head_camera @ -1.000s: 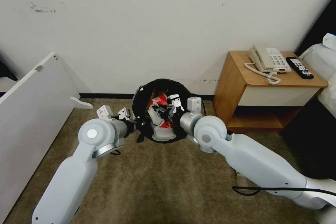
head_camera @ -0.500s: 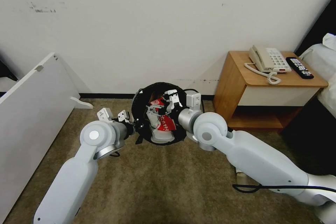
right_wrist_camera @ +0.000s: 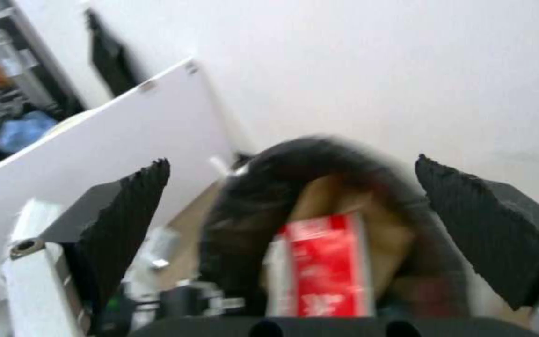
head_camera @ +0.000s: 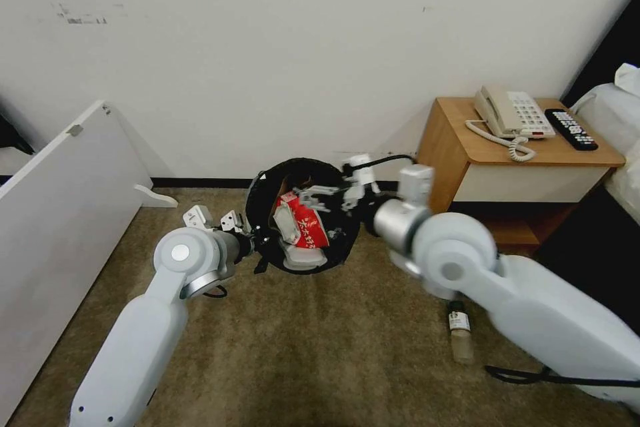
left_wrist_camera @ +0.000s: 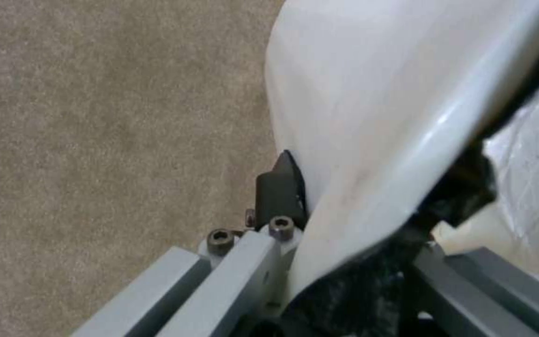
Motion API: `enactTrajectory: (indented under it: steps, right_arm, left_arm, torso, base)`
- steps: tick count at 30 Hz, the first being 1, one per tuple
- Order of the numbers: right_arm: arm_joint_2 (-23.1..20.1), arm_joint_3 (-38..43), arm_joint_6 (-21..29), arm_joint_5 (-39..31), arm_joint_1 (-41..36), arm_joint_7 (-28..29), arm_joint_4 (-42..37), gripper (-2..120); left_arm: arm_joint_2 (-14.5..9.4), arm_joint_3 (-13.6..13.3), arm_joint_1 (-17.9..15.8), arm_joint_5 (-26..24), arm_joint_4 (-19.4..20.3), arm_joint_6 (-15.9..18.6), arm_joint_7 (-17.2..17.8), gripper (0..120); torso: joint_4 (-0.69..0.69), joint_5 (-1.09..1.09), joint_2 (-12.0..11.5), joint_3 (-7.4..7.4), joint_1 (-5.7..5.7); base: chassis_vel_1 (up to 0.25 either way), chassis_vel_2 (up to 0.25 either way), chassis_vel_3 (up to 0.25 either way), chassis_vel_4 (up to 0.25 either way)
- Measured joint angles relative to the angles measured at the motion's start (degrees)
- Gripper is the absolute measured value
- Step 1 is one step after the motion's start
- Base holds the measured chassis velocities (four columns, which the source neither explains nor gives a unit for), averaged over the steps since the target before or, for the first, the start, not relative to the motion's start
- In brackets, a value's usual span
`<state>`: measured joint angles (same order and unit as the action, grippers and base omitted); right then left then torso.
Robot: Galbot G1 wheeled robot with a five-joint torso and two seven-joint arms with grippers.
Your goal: Pick up the trash bin, then pick up the garbage from the floor and place it into the trash bin.
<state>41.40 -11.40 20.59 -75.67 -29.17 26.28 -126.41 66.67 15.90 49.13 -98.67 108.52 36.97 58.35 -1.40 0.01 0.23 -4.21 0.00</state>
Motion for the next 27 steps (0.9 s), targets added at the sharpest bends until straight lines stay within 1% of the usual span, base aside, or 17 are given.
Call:
enactTrajectory:
  steps: [2,3,5,6,7,8,10,11,13,14,16,17,19,20,22,27]
  right_arm:
    - [-4.8,4.5,-0.4,0.6,-3.4,0.0,-1.9,100]
    - [-4.8,4.5,-0.4,0.6,-3.4,0.0,-1.9,100]
    - [-9.5,8.4,-0.5,1.2,-7.0,1.1,-3.4,100]
    - [-9.5,8.4,-0.5,1.2,-7.0,1.1,-3.4,100]
    - [-11.1,10.0,-0.6,1.5,-9.0,1.7,-3.8,100]
    - [-11.1,10.0,-0.6,1.5,-9.0,1.7,-3.8,100]
    - [-13.8,13.5,-0.5,3.1,-15.0,3.6,-3.9,100]
    - [-13.8,13.5,-0.5,3.1,-15.0,3.6,-3.9,100]
    - [-14.2,14.8,0.2,3.8,-19.5,6.8,-3.5,100]
    - [-14.2,14.8,0.2,3.8,-19.5,6.8,-3.5,100]
    - [-14.2,15.7,1.8,4.1,-23.9,9.9,-2.7,100]
    - [-14.2,15.7,1.8,4.1,-23.9,9.9,-2.7,100]
    - [-14.2,16.5,3.5,5.3,-28.7,13.0,-1.5,100]
    - [-14.2,16.5,3.5,5.3,-28.7,13.0,-1.5,100]
    - [-12.8,16.9,5.0,5.6,-33.7,16.8,-0.3,100]
    - [-11.3,15.9,5.4,7.2,-37.1,19.3,1.1,100]
  left_arm:
    - [0.0,-0.2,0.3,0.1,0.0,0.0,0.2,0]
    - [0.0,-0.2,0.3,0.1,0.0,0.0,0.2,0]
    - [0.1,-0.3,1.0,0.3,0.2,0.1,0.2,0]
    - [0.1,-0.3,1.0,0.3,0.2,0.1,0.2,0]
    - [0.1,-0.4,1.4,0.4,0.4,0.1,0.2,0]
    - [0.1,-0.4,1.4,0.4,0.4,0.1,0.2,0]
    - [0.3,-0.4,2.5,0.9,0.8,0.2,0.0,0]
    - [0.3,-0.4,2.5,0.9,0.8,0.2,0.0,0]
    - [0.5,-0.4,3.3,1.4,1.1,0.4,-0.3,0]
    - [0.5,-0.4,3.3,1.4,1.1,0.4,-0.3,0]
    - [0.5,-0.3,4.3,1.8,1.5,0.4,-0.4,0]
    - [0.5,-0.3,4.3,1.8,1.5,0.4,-0.4,0]
    - [0.8,-0.3,5.2,2.2,2.1,0.4,-0.4,0]
    - [0.8,-0.3,5.2,2.2,2.1,0.4,-0.4,0]
    - [1.2,-0.3,5.9,2.3,2.4,0.3,-0.4,0]
    - [1.3,-0.4,6.1,2.4,2.4,0.3,-0.4,0]
  torso:
    - [-0.01,0.02,0.0,0.0,0.0]
    - [-0.01,0.02,0.0,0.0,0.0]
    - [-0.02,0.0,0.0,0.0,0.0]
    - [-0.02,0.0,0.0,0.0,0.0]
    - [-0.01,0.01,0.0,0.0,0.0]
    - [-0.01,0.01,0.0,0.0,0.0]
    - [0.0,0.0,0.0,0.0,0.0]
    - [0.0,0.0,0.0,0.0,0.0]
    - [0.0,0.01,0.0,0.01,0.0]
    - [0.0,0.01,0.0,0.01,0.0]
    - [0.0,0.02,0.0,0.01,0.0]
    - [0.0,0.02,0.0,0.01,0.0]
    - [0.01,0.0,0.0,0.0,0.0]
    - [0.01,0.0,0.0,0.0,0.0]
    - [0.0,0.01,0.0,0.0,0.0]
    - [0.0,-0.01,0.0,0.01,0.0]
  base:
    - [0.0,0.0,0.0,0.0]
    - [0.0,0.0,0.0,0.0]
    - [0.0,0.0,0.0,0.0]
    - [0.0,0.0,0.0,0.0]
    - [0.0,0.0,0.0,0.0]
    - [0.0,0.0,0.0,0.0]
    - [0.0,0.0,0.0,0.0]
    - [0.0,0.0,0.0,0.0]
    - [0.0,0.0,0.0,0.0]
    - [0.0,0.0,0.0,0.0]
    - [0.0,0.0,0.0,0.0]
    - [0.0,0.0,0.0,0.0]
    - [0.0,0.0,0.0,0.0]
    - [0.0,0.0,0.0,0.0]
    - [0.0,0.0,0.0,0.0]
    - [0.0,0.0,0.0,0.0]
